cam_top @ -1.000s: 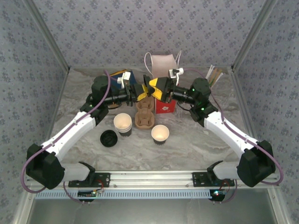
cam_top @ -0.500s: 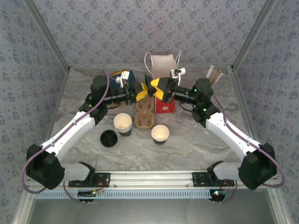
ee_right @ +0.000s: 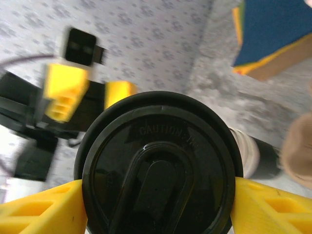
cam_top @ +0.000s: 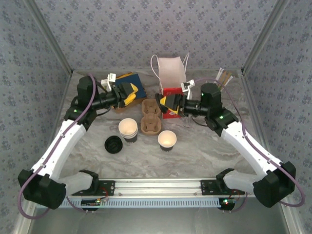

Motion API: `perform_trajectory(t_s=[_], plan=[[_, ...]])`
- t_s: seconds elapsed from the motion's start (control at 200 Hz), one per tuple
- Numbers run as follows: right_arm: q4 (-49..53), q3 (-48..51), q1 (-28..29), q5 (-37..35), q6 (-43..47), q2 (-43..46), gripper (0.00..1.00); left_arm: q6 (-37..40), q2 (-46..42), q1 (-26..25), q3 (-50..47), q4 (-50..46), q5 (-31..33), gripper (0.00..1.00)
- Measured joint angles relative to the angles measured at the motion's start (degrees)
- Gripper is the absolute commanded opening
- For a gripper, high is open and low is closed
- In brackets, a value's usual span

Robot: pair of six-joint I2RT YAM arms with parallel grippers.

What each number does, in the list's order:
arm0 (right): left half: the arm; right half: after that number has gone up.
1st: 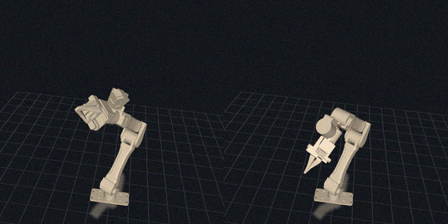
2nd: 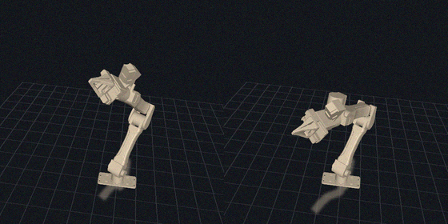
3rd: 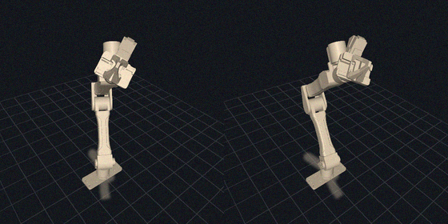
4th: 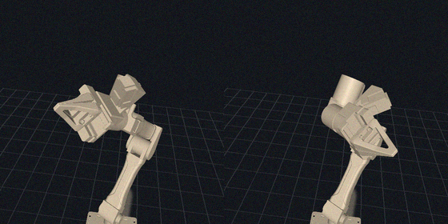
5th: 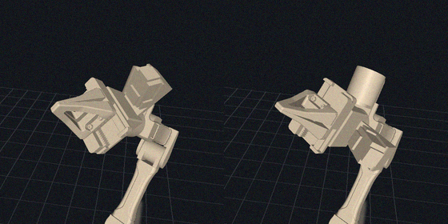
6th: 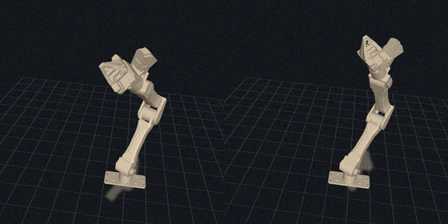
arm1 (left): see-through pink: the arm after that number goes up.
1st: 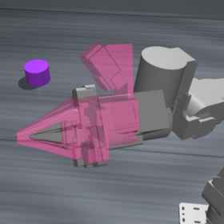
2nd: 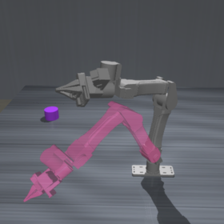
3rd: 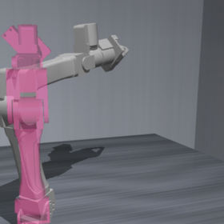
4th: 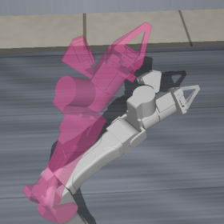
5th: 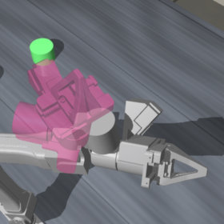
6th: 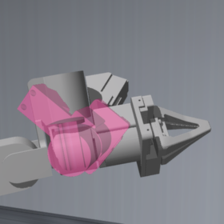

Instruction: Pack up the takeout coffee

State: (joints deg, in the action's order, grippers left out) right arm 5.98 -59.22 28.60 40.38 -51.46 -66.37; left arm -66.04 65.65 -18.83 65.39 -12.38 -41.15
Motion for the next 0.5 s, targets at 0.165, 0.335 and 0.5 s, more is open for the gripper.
perform_trajectory(t_s=[0.165, 0.335, 0.5], plan=[[12.48, -0.09, 2.25, -5.66, 11.65, 0.76, 0.73, 6.82, -2.27, 0.09, 2.56, -10.21, 4.37, 0.79], [21.46, -0.09, 7.19, -14.45, 21.44, 0.87, 0.73, 10.14, -3.54, -0.04, 2.58, -16.5, 8.87, 1.0], [26.95, -0.09, 12.81, -24.09, 27.96, 0.87, 0.72, 13.7, -3.8, -2.34, 3.48, -22.38, 15.19, 1.0]])
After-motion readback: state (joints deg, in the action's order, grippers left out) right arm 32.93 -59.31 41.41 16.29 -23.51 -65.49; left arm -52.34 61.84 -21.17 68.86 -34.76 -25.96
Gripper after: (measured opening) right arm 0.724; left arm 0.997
